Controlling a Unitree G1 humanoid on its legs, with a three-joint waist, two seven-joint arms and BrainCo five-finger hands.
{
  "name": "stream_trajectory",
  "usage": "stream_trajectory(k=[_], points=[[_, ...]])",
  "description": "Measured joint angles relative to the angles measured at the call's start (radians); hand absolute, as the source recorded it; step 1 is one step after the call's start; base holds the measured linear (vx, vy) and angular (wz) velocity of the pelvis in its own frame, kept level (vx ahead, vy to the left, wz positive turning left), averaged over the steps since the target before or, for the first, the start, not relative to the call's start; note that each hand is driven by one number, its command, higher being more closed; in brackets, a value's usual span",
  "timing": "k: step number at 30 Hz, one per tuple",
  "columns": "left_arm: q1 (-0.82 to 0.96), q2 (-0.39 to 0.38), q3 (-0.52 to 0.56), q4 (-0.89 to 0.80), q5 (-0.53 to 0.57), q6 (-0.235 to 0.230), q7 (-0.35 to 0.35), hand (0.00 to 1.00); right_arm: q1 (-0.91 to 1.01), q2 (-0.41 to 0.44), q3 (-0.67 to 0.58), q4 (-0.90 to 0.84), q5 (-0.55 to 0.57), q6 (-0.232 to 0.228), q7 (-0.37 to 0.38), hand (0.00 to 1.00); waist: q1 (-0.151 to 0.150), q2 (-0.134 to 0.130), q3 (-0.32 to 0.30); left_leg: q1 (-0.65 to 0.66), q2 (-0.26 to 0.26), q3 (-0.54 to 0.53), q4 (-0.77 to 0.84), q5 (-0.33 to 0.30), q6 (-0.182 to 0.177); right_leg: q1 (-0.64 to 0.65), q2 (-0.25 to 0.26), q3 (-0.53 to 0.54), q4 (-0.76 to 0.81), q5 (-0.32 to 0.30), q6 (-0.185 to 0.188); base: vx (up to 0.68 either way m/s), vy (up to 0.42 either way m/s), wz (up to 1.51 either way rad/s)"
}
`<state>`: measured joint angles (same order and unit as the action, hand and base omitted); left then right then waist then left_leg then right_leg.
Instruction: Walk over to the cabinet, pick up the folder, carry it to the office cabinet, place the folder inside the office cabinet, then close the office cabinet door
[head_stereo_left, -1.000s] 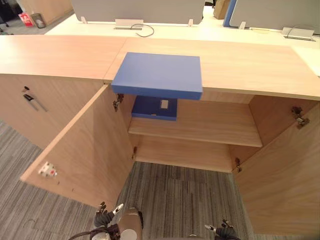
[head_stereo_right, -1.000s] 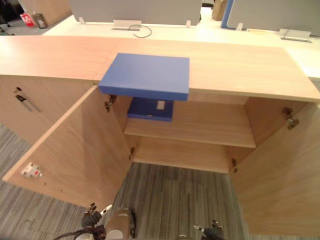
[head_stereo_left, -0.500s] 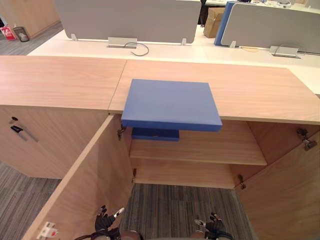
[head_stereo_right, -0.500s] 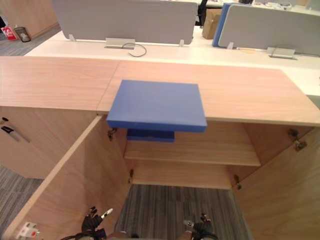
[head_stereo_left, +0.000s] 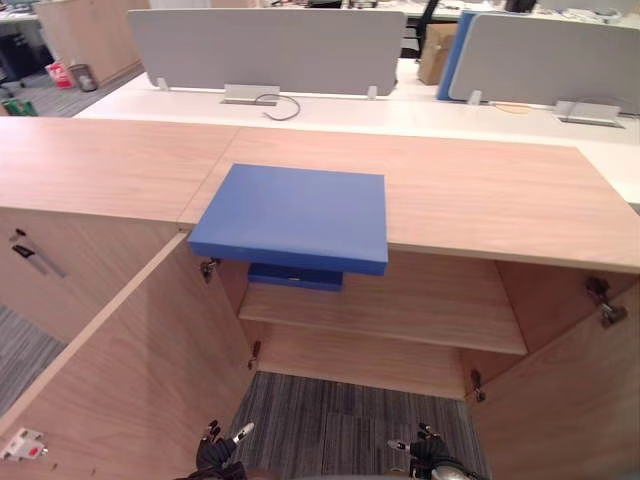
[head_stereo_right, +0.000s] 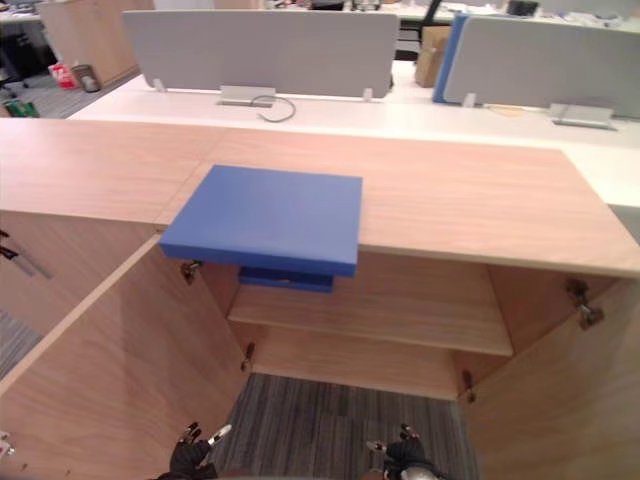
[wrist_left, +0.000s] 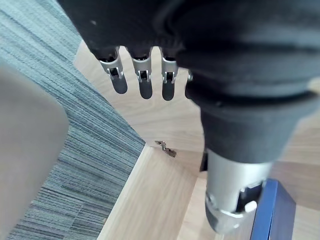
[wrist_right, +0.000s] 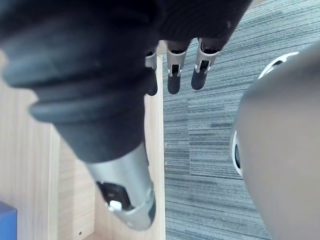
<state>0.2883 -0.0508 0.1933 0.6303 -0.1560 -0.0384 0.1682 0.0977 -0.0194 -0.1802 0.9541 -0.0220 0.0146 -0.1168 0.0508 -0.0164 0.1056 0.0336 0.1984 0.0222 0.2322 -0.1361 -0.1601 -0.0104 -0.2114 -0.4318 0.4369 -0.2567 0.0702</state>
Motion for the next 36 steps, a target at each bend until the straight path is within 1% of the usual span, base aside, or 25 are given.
stream_trajectory(k=[3,4,5,6,7,8,9,10,11,13,15,16,17,19,20,22,24,25,28,29,30,31,33,34,36], points=[[-0.005,0.005,0.008,-0.014,-0.067,0.001,0.0,0.0,0.014,0.008,-0.086,0.021,0.024,-0.009,-0.011,0.0,-0.005,-0.002,0.002,-0.053,0.019,0.023,0.092,-0.001,0.003,0.022,0.013,-0.031,-0.009,-0.014,-0.014,0.15,-0.094,0.22],[-0.006,0.006,0.008,-0.021,-0.111,0.001,0.0,0.0,0.015,0.007,-0.11,0.025,0.035,-0.008,-0.013,0.0,-0.005,-0.004,0.005,-0.055,0.023,0.038,0.113,0.001,0.008,0.042,0.018,-0.037,-0.019,-0.015,-0.015,0.12,-0.062,0.25],[-0.004,0.006,0.004,-0.054,-0.2,-0.001,0.0,0.0,0.02,0.003,-0.116,0.031,0.04,-0.007,-0.018,0.0,-0.004,-0.01,0.013,-0.055,0.023,0.049,0.139,0.003,0.017,0.077,0.02,-0.051,-0.041,-0.015,-0.015,0.1,-0.052,0.25],[-0.004,0.006,-0.008,-0.072,-0.239,-0.001,-0.001,0.0,0.021,-0.002,-0.116,0.034,0.04,-0.007,-0.019,0.0,-0.002,-0.012,0.015,-0.056,0.02,0.05,0.144,0.003,0.021,0.087,0.019,-0.058,-0.047,-0.015,-0.015,0.09,-0.026,0.28],[-0.003,0.006,-0.032,-0.109,-0.29,-0.003,-0.002,0.0,0.02,-0.009,-0.116,0.043,0.04,-0.007,-0.02,0.0,0.0,-0.011,0.017,-0.058,0.013,0.052,0.146,-0.001,0.033,0.094,0.014,-0.062,-0.052,-0.015,-0.015,0.07,0.039,0.22],[-0.002,0.006,-0.06,-0.162,-0.363,-0.009,-0.004,0.0,0.012,-0.016,-0.115,0.057,0.039,-0.005,-0.02,0.0,0.003,-0.012,0.02,-0.063,-0.007,0.047,0.141,-0.017,0.055,0.093,0.001,-0.063,-0.053,-0.015,-0.015,0.08,0.105,0.22],[-0.002,0.005,-0.079,-0.215,-0.432,-0.02,-0.009,0.0,0.003,-0.018,-0.115,0.062,0.04,-0.003,-0.02,0.0,0.004,-0.012,0.026,-0.067,-0.028,0.047,0.138,-0.025,0.067,0.091,-0.013,-0.063,-0.052,-0.012,-0.012,0.05,0.134,0.15],[-0.001,0.005,-0.087,-0.241,-0.465,-0.028,-0.011,0.0,0.0,-0.018,-0.114,0.062,0.04,-0.002,-0.02,0.0,0.006,-0.012,0.029,-0.066,-0.038,0.039,0.133,-0.027,0.07,0.091,-0.02,-0.063,-0.051,-0.011,-0.009,0.06,0.143,0.12],[0.008,0.001,-0.11,-0.296,-0.519,-0.042,-0.013,0.0,-0.007,-0.018,-0.109,0.065,0.038,0.002,-0.02,0.0,0.012,-0.002,0.026,-0.062,-0.054,0.03,0.118,-0.026,0.071,0.086,-0.025,-0.059,-0.052,-0.003,0.004,0.06,0.112,0.07],[0.028,-0.002,-0.138,-0.41,-0.561,-0.048,-0.029,0.0,-0.025,-0.009,-0.089,0.065,0.039,0.009,-0.017,0.0,0.023,-0.006,0.03,-0.061,-0.072,0.031,0.098,-0.026,0.071,0.077,-0.039,-0.054,-0.067,0.01,0.015,0.08,0.162,0.06],[0.045,-0.003,-0.152,-0.526,-0.569,-0.051,-0.041,0.0,-0.029,0.007,-0.051,0.058,0.033,0.012,-0.013,0.0,0.028,-0.01,0.032,-0.059,-0.081,0.034,0.094,-0.026,0.071,0.089,-0.043,-0.054,-0.092,0.03,0.011,0.05,0.162,0.1],[0.064,-0.003,-0.164,-0.607,-0.563,-0.056,-0.042,0.0,-0.032,0.007,-0.03,0.059,0.037,0.012,-0.013,0.0,0.036,-0.011,0.033,-0.049,-0.084,0.035,0.093,-0.026,0.071,0.104,-0.041,-0.054,-0.115,0.044,0.009,0.01,0.121,0.02],[0.077,-0.003,-0.172,-0.69,-0.545,-0.064,-0.041,0.0,-0.032,0.012,-0.014,0.058,0.037,0.01,-0.013,0.0,0.05,-0.013,0.03,-0.043,-0.084,0.041,0.092,-0.026,0.071,0.111,-0.041,-0.053,-0.128,0.05,0.011,0.0,0.094,0.0],[0.089,-0.003,-0.174,-0.797,-0.501,-0.071,-0.039,0.0,-0.033,0.021,-0.014,0.048,0.037,0.006,-0.013,0.0,0.056,-0.015,0.03,-0.043,-0.086,0.04,0.082,-0.027,0.071,0.114,-0.036,-0.051,-0.146,0.056,0.015,0.0,0.018,-0.01],[0.1,-0.004,-0.174,-0.882,-0.401,-0.084,-0.03,0.0,-0.032,0.027,-0.012,0.037,0.038,0.003,-0.013,0.0,0.06,-0.015,0.03,-0.045,-0.084,0.04,0.073,-0.027,0.071,0.117,-0.032,-0.051,-0.154,0.063,0.024,0.0,0.0,0.0],[0.109,-0.006,-0.171,-0.962,-0.319,-0.09,-0.017,0.0,-0.021,0.03,0.008,0.022,0.04,0.002,-0.013,0.0,0.065,-0.017,0.031,-0.038,-0.084,0.04,0.064,-0.027,0.071,0.12,-0.032,-0.051,-0.154,0.066,0.025,0.0,0.0,0.0],[0.114,-0.008,-0.17,-1.013,-0.222,-0.096,0.021,0.0,-0.015,0.033,0.008,0.017,0.041,0.0,-0.014,0.0,0.07,-0.021,0.031,-0.027,-0.087,0.04,0.051,-0.027,0.071,0.127,-0.033,-0.051,-0.159,0.069,0.027,-0.02,0.012,0.01],[0.116,-0.009,-0.168,-1.024,-0.199,-0.098,0.031,0.0,-0.014,0.034,0.008,0.016,0.041,0.0,-0.014,0.0,0.072,-0.022,0.032,-0.027,-0.087,0.039,0.049,-0.027,0.071,0.128,-0.033,-0.051,-0.161,0.071,0.028,-0.04,0.028,0.03],[0.138,-0.017,-0.147,-1.077,-0.131,-0.098,0.094,0.0,-0.009,0.045,0.007,0.01,0.041,0.0,-0.016,0.0,0.082,-0.034,0.029,-0.028,-0.091,0.039,0.038,-0.027,0.071,0.127,-0.034,-0.051,-0.174,0.082,0.034,-0.04,0.035,0.01],[0.151,-0.022,-0.138,-1.109,-0.082,-0.098,0.123,0.0,-0.006,0.054,0.007,0.01,0.041,0.0,-0.017,0.0,0.086,-0.043,0.023,-0.027,-0.094,0.037,0.031,-0.026,0.071,0.127,-0.034,-0.052,-0.181,0.085,0.038,-0.04,0.028,0.01],[0.159,-0.026,-0.135,-1.144,-0.003,-0.098,0.161,0.0,-0.003,0.063,0.007,0.01,0.042,-0.001,-0.02,0.0,0.091,-0.052,0.017,-0.027,-0.094,0.037,0.031,-0.026,0.071,0.128,-0.033,-0.052,-0.186,0.088,0.038,0.0,0.0,0.0],[0.159,-0.026,-0.135,-1.161,0.042,-0.098,0.182,0.0,-0.002,0.066,0.007,0.01,0.042,-0.001,-0.022,0.0,0.094,-0.056,0.015,-0.027,-0.095,0.037,0.03,-0.026,0.071,0.129,-0.033,-0.052,-0.187,0.089,0.038,0.0,0.0,0.0],[0.155,-0.024,-0.135,-1.222,0.212,-0.1,0.258,0.0,0.002,0.08,0.007,0.011,0.041,-0.005,-0.03,0.0,0.102,-0.065,0.007,-0.015,-0.097,0.037,0.02,-0.024,0.072,0.132,-0.033,-0.052,-0.194,0.091,0.037,-0.02,0.004,0.0],[0.153,-0.022,-0.135,-1.232,0.252,-0.1,0.277,0.0,0.002,0.083,0.007,0.014,0.041,-0.007,-0.033,0.0,0.102,-0.065,0.002,-0.012,-0.098,0.037,0.014,-0.022,0.072,0.134,-0.033,-0.052,-0.198,0.091,0.037,-0.03,0.0,0.02],[0.117,-0.001,-0.152,-1.248,0.373,-0.099,0.325,0.0,-0.004,0.083,0.007,0.041,0.04,-0.01,-0.038,0.0,0.103,-0.061,-0.017,-0.008,-0.102,0.036,-0.007,-0.01,0.072,0.133,-0.03,-0.051,-0.217,0.099,0.037,0.0,0.0,0.0]])
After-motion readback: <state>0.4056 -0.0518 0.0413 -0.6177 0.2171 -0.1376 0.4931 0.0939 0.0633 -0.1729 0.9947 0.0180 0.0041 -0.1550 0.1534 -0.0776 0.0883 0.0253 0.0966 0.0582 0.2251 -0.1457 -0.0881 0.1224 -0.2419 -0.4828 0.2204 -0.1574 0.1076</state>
